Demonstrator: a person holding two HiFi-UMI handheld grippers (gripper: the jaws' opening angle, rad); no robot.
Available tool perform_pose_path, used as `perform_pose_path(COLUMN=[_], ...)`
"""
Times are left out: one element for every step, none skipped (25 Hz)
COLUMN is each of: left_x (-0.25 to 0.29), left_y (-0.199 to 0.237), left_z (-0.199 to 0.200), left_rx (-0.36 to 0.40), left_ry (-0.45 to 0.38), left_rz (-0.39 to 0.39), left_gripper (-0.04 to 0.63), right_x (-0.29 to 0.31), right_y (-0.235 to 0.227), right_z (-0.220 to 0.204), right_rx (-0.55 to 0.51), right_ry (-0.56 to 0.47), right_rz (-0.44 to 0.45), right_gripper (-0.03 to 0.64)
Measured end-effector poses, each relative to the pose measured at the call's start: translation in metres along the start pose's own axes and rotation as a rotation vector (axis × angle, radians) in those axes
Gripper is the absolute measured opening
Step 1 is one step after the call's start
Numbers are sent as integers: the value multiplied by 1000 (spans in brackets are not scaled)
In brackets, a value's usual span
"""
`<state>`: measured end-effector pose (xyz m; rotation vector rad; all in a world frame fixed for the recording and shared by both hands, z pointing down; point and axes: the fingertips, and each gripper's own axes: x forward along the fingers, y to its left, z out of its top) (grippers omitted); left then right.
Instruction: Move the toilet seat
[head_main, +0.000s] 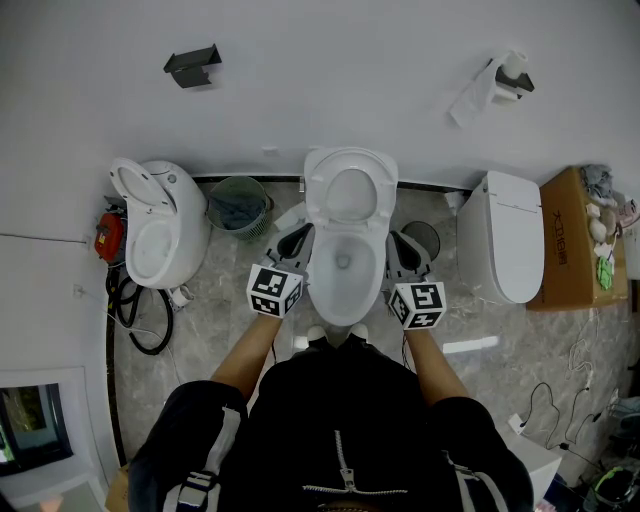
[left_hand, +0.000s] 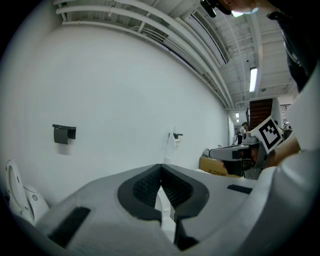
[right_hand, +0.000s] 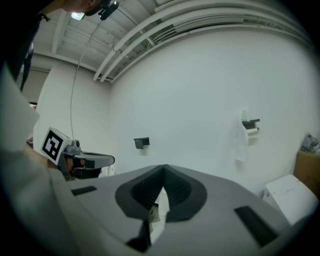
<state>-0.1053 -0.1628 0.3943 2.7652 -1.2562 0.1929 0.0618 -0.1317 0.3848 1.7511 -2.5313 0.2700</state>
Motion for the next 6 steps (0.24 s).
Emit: perform_pose_path(left_x=[1,1,1,1,1,1], left_y=[1,1,1,2,2,2], left_z=[0,0,0,0,0,0], left_rx=[-1,-2,-3,-4,-4,-5], left_ry=[0,0,1,1,2,2], left_rz=[1,2,2,3,4,4], left_gripper=[3,3,3,3,3,3], right_x=[0,0,0,0,0,0], right_y=[-1,-2,-2,-3,-3,-3], right_z=[0,-1,-1,-1,-1,-1], right_rx=[0,0,0,-1,-1,-2], right_ry=[1,2,3,4,4,5], right_rz=[0,-1,-1,0,0,1], right_gripper=[2,2,2,2,2,2])
